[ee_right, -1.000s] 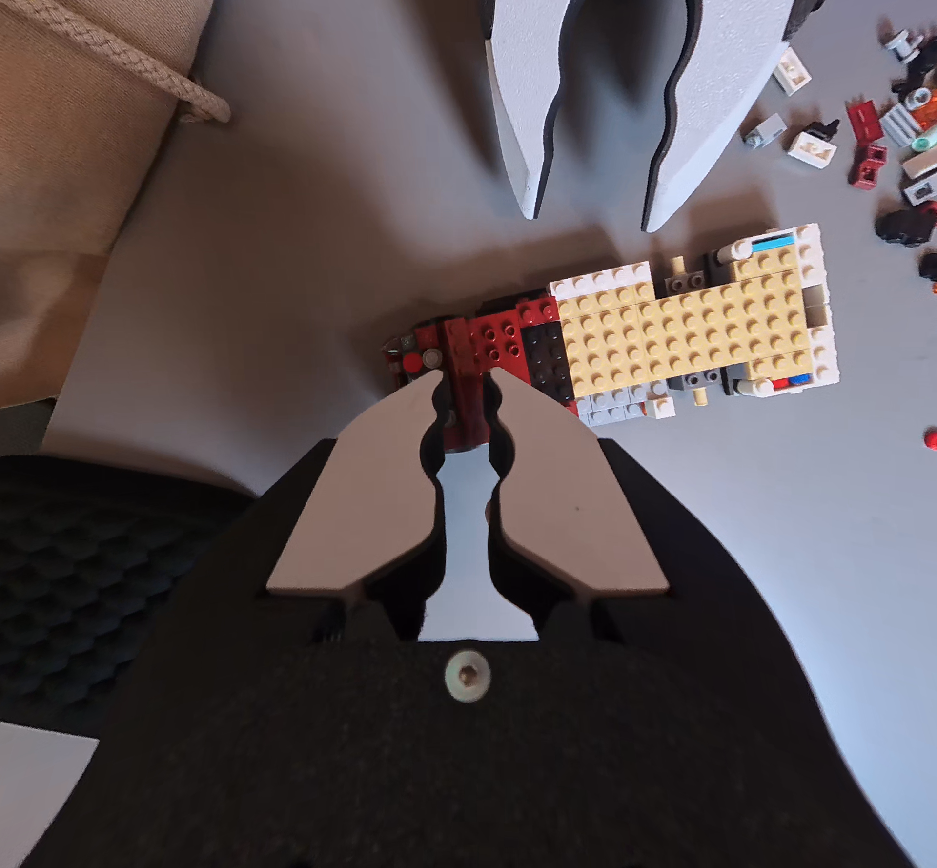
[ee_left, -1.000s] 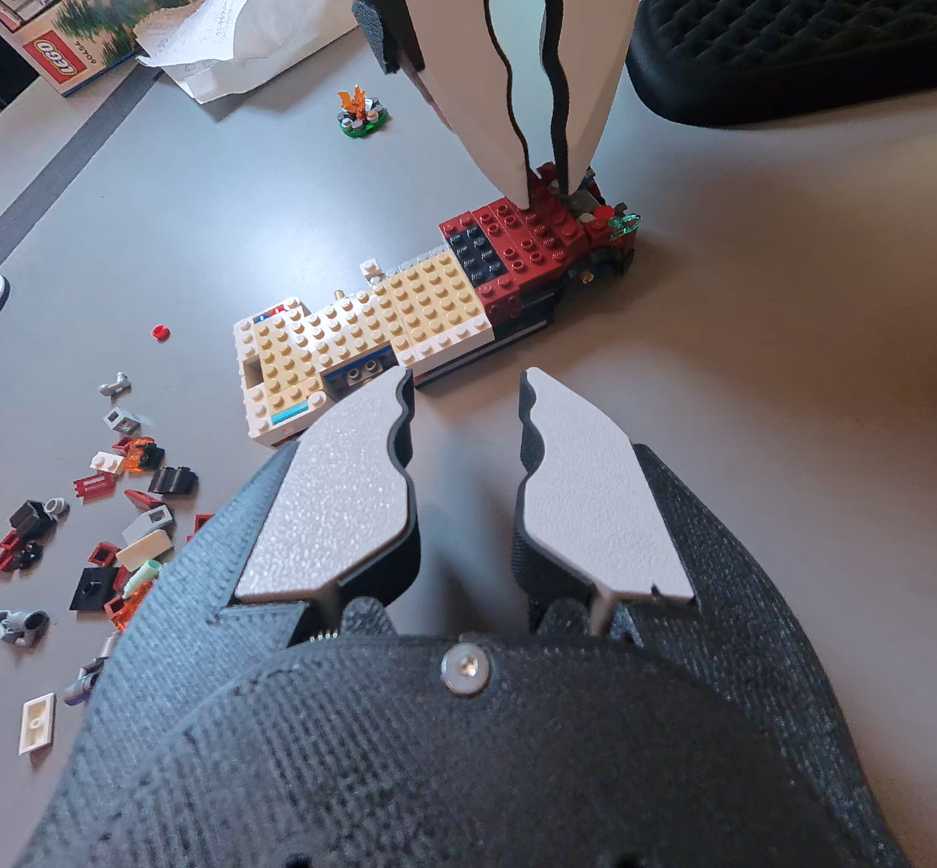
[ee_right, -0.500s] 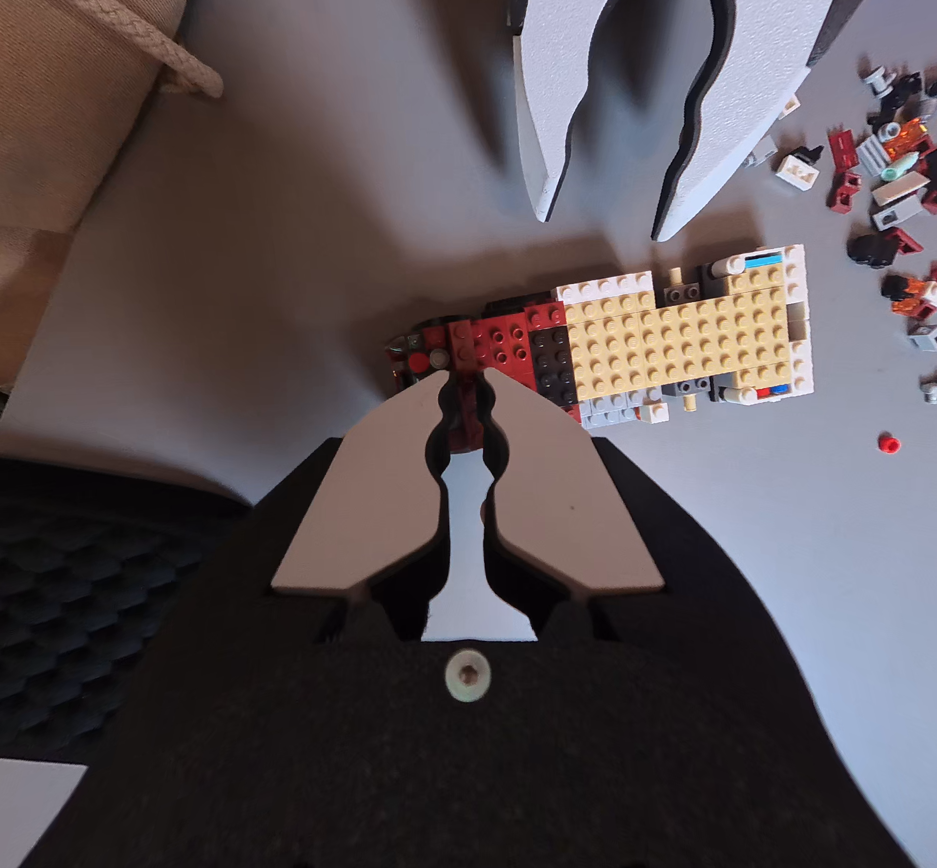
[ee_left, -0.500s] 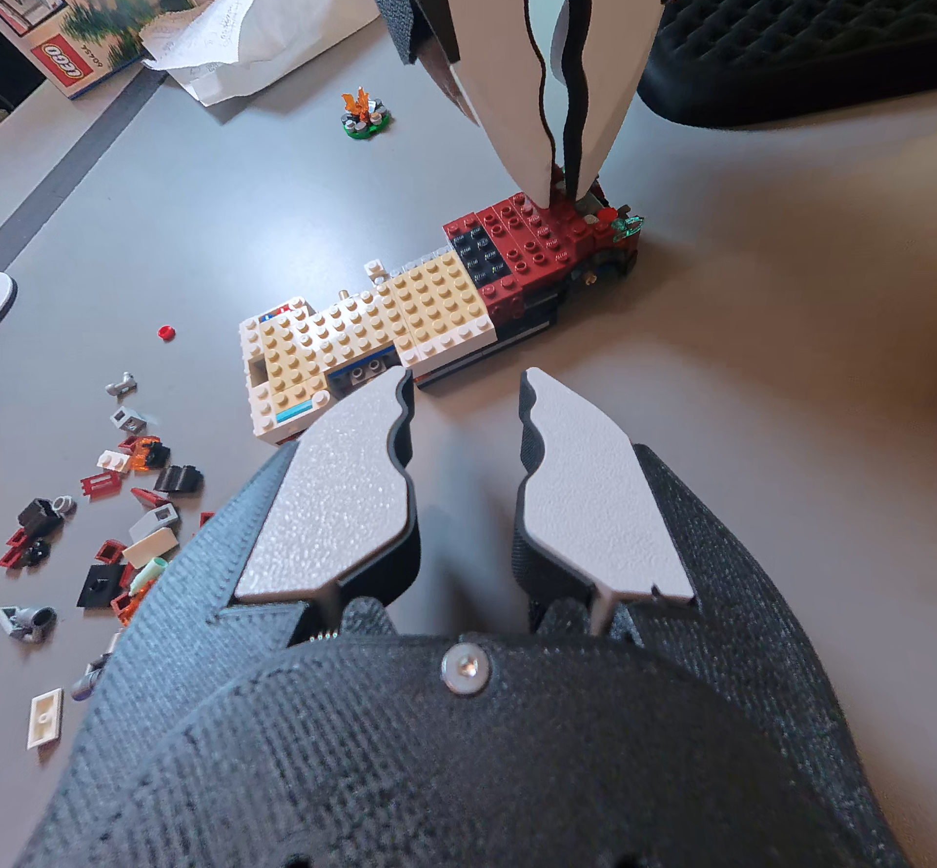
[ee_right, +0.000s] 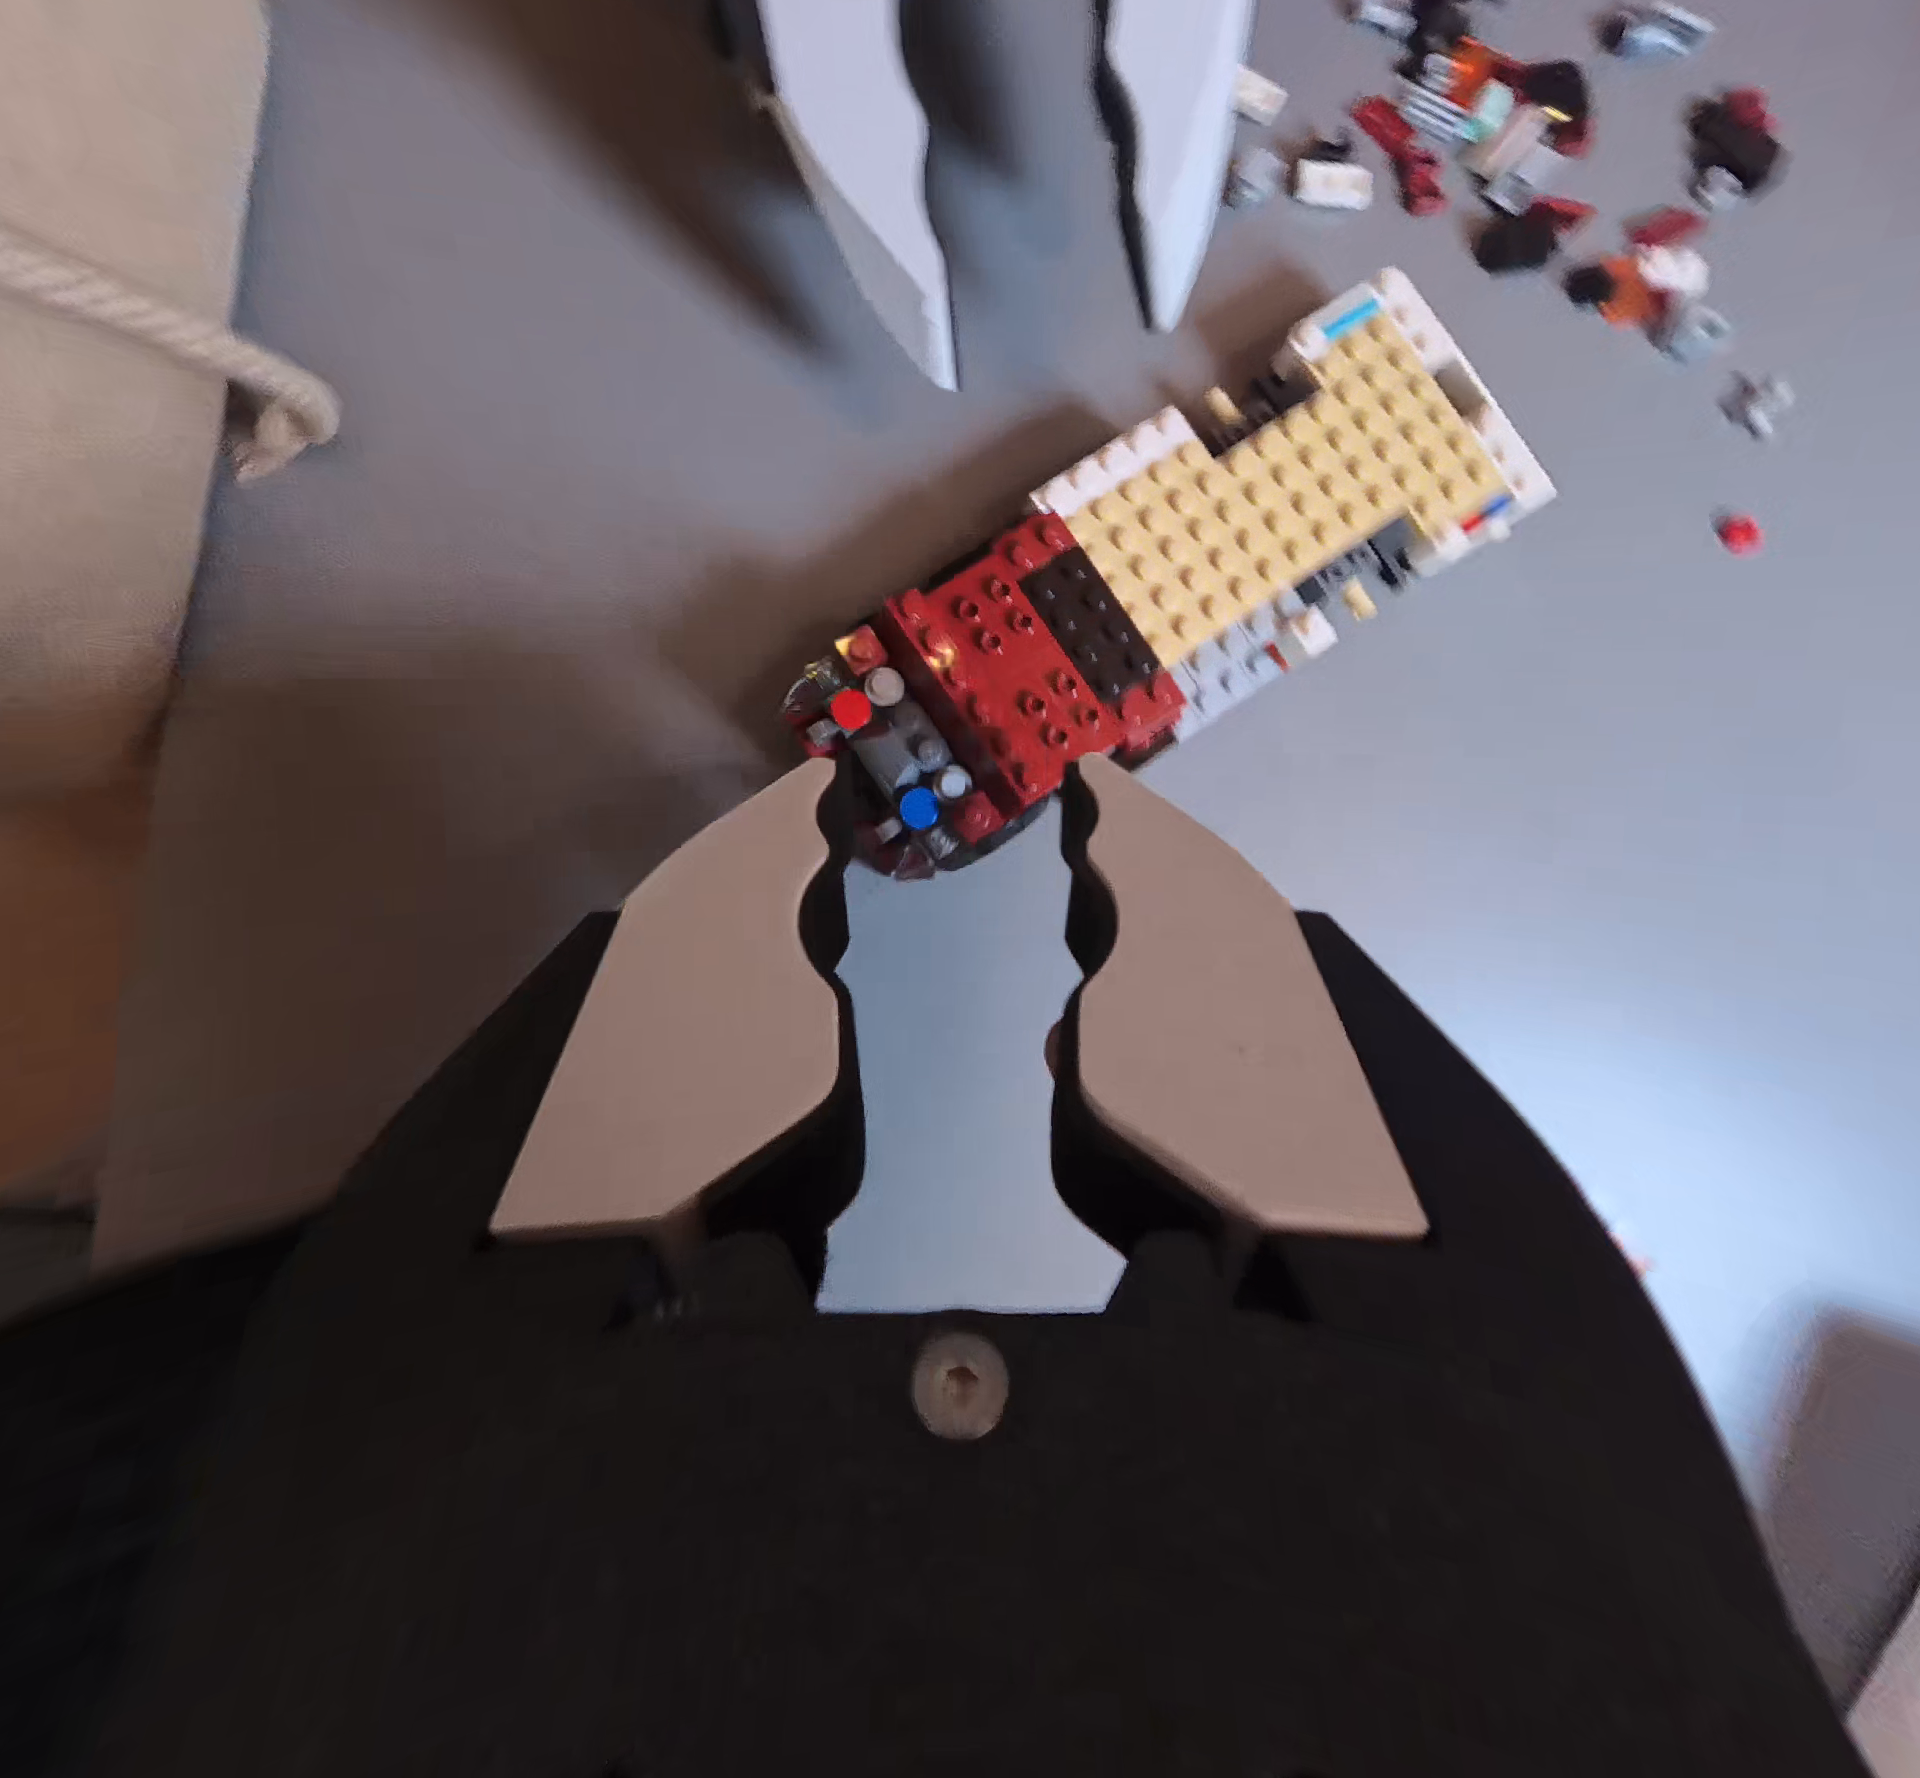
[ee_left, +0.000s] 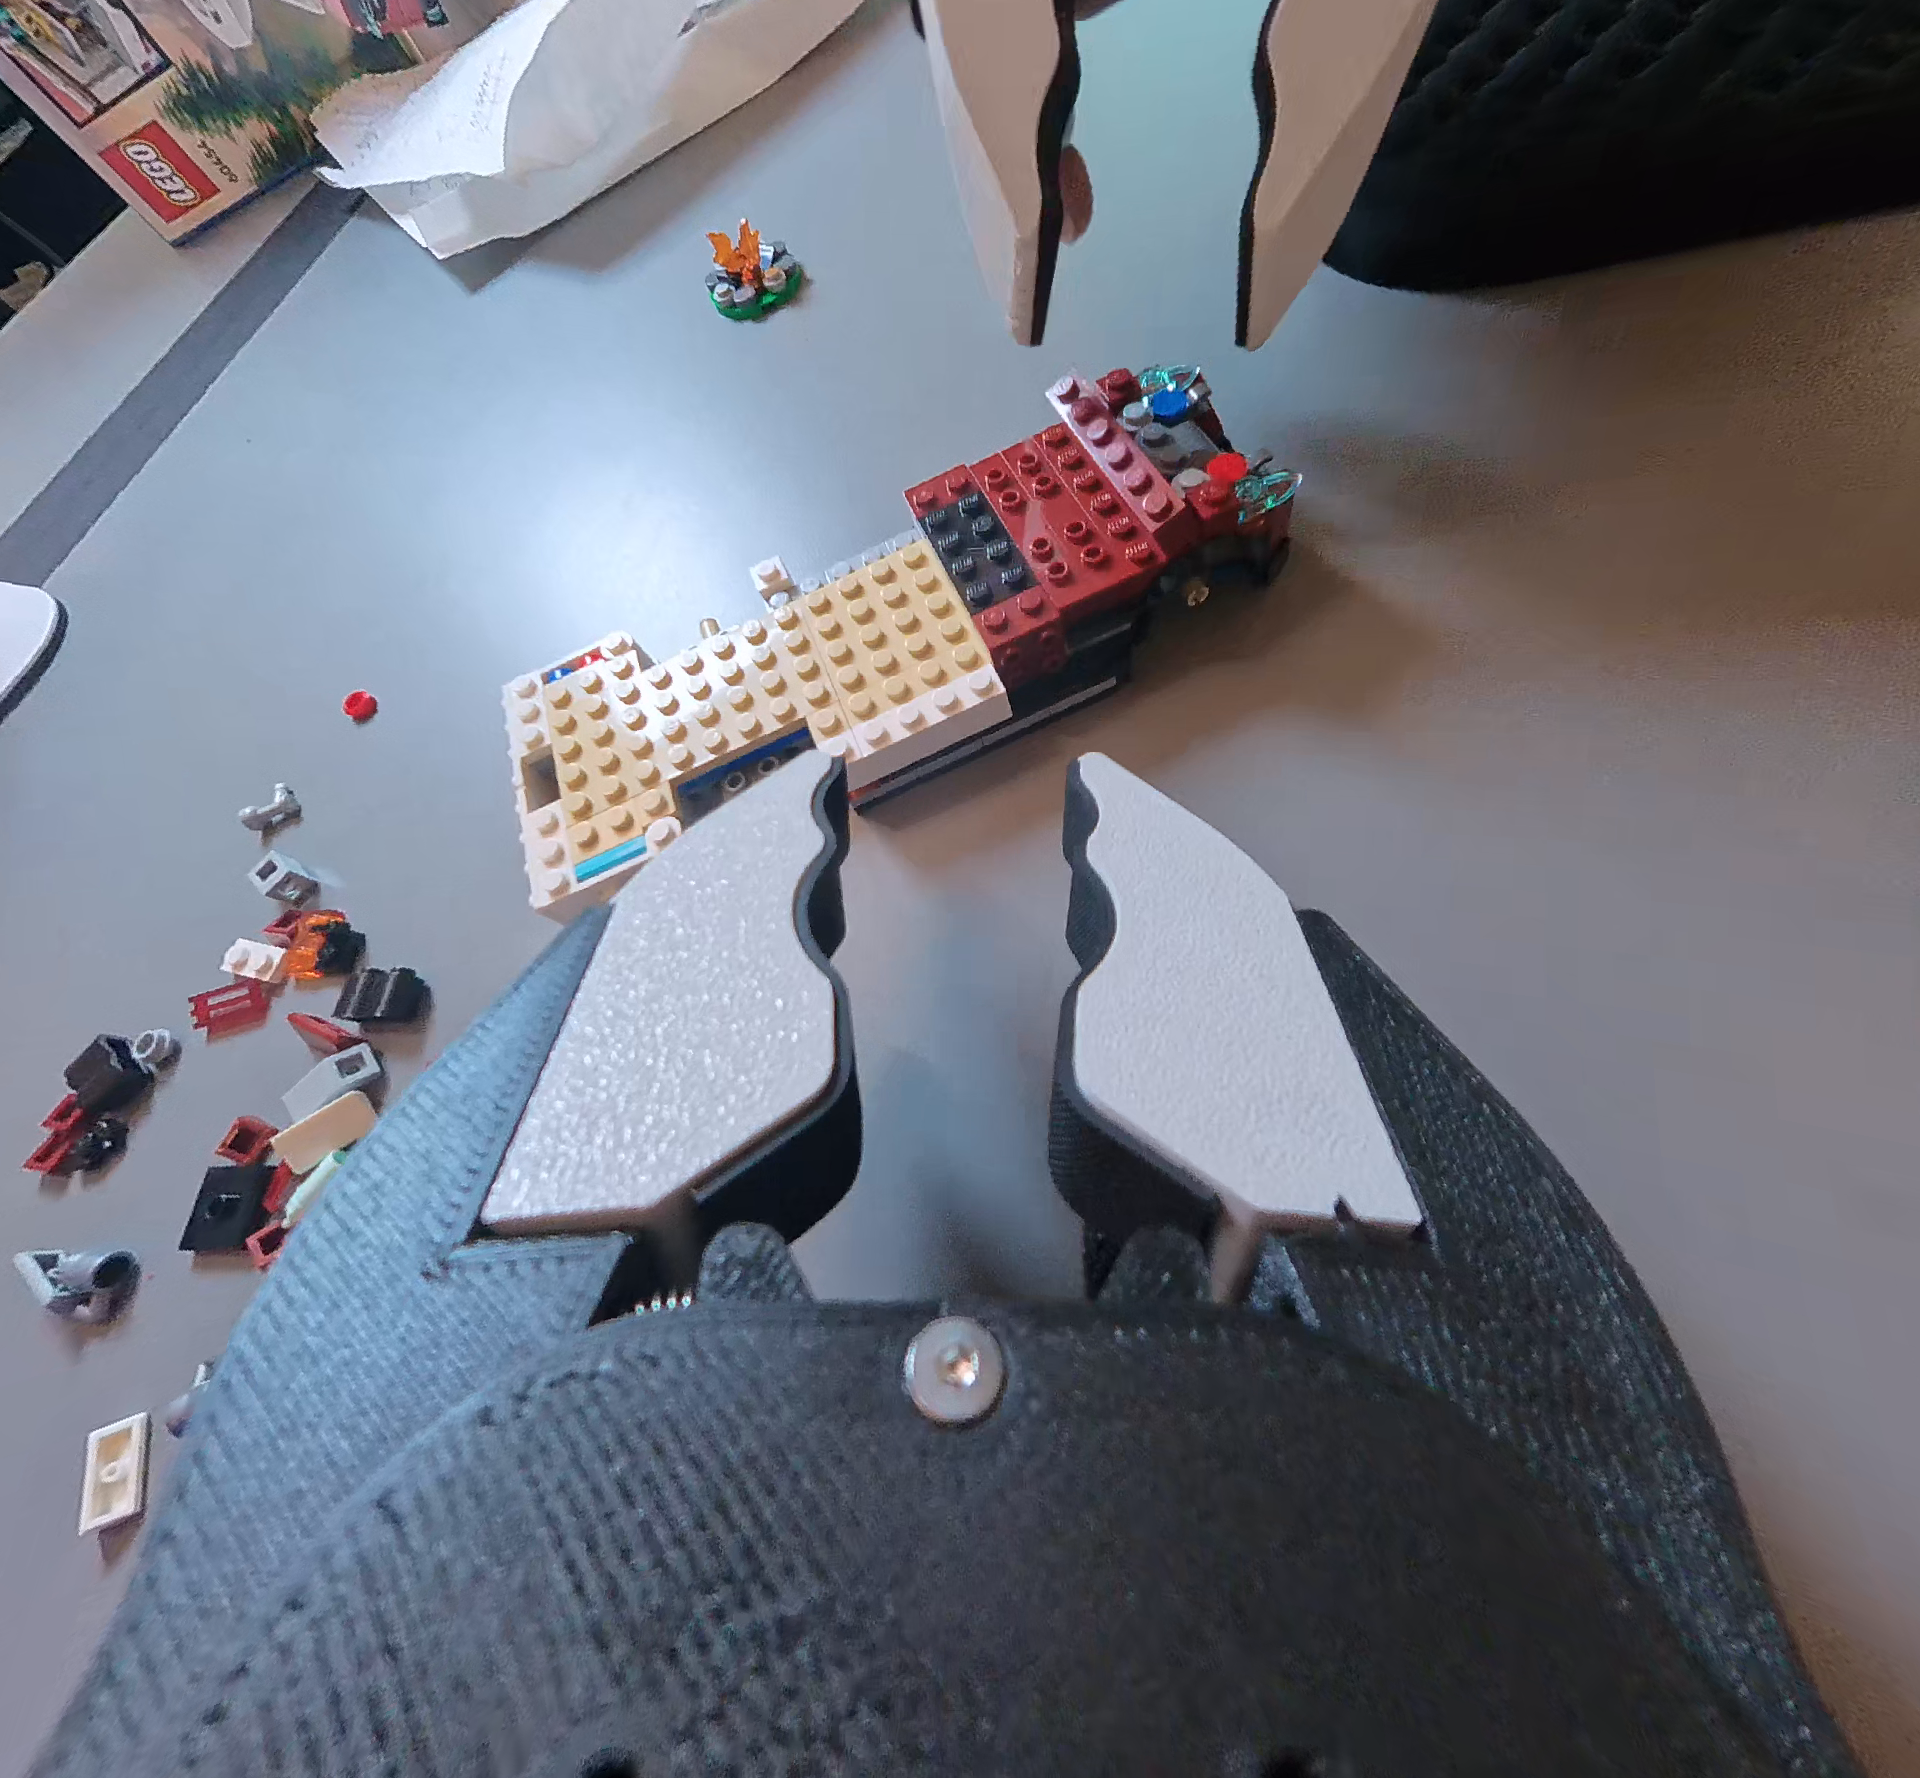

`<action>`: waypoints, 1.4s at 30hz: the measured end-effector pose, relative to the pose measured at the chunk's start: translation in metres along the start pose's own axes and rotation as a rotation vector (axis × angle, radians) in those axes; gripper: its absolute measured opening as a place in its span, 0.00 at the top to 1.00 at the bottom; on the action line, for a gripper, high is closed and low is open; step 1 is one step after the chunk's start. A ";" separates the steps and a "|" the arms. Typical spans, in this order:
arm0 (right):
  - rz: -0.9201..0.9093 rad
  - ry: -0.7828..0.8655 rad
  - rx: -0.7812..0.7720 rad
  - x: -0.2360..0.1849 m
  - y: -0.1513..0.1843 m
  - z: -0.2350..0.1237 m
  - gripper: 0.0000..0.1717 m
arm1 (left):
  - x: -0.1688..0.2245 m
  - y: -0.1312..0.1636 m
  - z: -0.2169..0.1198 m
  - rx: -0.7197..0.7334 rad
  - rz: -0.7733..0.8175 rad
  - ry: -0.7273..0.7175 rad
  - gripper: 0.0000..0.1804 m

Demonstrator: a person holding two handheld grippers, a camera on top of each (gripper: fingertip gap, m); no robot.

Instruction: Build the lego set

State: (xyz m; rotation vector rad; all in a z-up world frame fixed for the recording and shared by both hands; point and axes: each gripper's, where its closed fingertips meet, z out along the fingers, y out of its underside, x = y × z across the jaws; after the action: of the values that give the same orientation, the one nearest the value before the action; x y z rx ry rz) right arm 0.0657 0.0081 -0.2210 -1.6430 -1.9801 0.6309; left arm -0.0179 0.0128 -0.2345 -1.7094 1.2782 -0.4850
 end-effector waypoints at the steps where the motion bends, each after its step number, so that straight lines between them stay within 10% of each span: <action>1: 0.078 0.063 0.025 0.000 0.003 -0.001 0.75 | 0.000 -0.001 0.000 0.004 0.001 0.002 0.78; 7: 0.582 0.359 0.051 -0.013 0.024 0.009 0.59 | 0.006 -0.007 0.000 0.031 0.006 0.021 0.78; 18: 0.589 0.594 -0.029 -0.004 0.019 0.032 0.63 | 0.021 -0.017 -0.005 0.053 0.104 0.011 0.77; 35: 0.318 0.146 -0.128 0.013 -0.001 -0.014 0.66 | -0.002 -0.018 0.027 -0.334 0.401 0.224 0.45; 42: 0.393 0.157 -0.016 0.012 0.003 -0.003 0.66 | -0.015 -0.008 0.043 -0.317 0.627 -0.026 0.70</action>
State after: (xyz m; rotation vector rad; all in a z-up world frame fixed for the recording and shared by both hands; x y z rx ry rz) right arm 0.0673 0.0205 -0.2198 -2.0458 -1.5675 0.6024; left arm 0.0128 0.0452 -0.2459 -1.4386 1.8431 0.1158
